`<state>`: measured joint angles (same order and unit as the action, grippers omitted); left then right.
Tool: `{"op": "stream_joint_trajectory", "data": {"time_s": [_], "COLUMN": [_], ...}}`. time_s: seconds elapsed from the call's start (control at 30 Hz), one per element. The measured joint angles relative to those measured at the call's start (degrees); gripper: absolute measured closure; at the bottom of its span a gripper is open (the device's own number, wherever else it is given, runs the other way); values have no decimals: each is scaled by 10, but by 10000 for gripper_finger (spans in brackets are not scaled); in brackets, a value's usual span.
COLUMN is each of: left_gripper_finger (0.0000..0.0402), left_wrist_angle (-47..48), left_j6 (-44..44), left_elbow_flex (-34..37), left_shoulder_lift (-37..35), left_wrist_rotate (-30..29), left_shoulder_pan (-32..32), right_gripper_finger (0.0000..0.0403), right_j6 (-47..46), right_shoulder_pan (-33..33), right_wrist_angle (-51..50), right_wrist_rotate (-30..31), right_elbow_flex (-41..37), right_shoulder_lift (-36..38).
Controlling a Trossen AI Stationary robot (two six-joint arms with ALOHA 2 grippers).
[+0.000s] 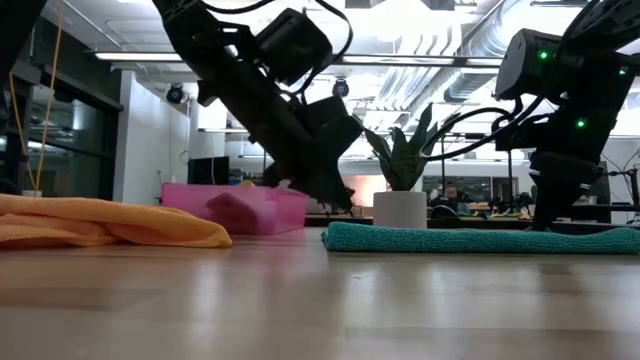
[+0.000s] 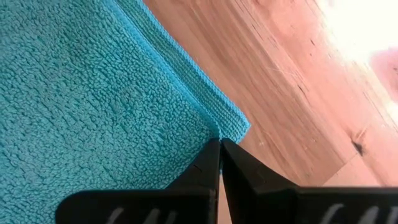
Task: Fold microfiber towels
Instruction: Fold the blue microfiber cloth
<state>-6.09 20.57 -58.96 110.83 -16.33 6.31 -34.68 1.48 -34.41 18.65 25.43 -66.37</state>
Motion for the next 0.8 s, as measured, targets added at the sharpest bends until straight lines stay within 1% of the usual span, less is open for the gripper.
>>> {"op": "stream_joint_trajectory", "data": {"time_s": [0.13,0.27,0.4,0.57,0.67,0.73,0.8], "left_gripper_finger": [401,401,401,401,401,401,401], "left_wrist_angle": [12,21,24,30,50,54,74], "left_j6": [-10,-12,-18,-26,-27,-28,-33], "left_elbow_flex": [0,2,3,2,3,-2,0], "left_shoulder_lift": [0,-3,-11,-21,-30,-33,-46], "left_wrist_rotate": [-9,-16,-2,-1,-1,-1,7], "left_shoulder_pan": [-1,-4,-5,-8,-7,-7,-7], "right_gripper_finger": [402,402,402,402,402,396,380], "right_j6": [-4,-37,-40,-41,-40,-39,-38], "right_shoulder_pan": [0,0,0,0,0,0,0], "right_wrist_angle": [-3,-25,-31,-31,-31,-30,-31], "right_wrist_rotate": [0,13,13,9,7,0,-5], "right_elbow_flex": [0,0,0,0,0,0,0], "right_shoulder_lift": [0,0,0,2,6,13,22]}}
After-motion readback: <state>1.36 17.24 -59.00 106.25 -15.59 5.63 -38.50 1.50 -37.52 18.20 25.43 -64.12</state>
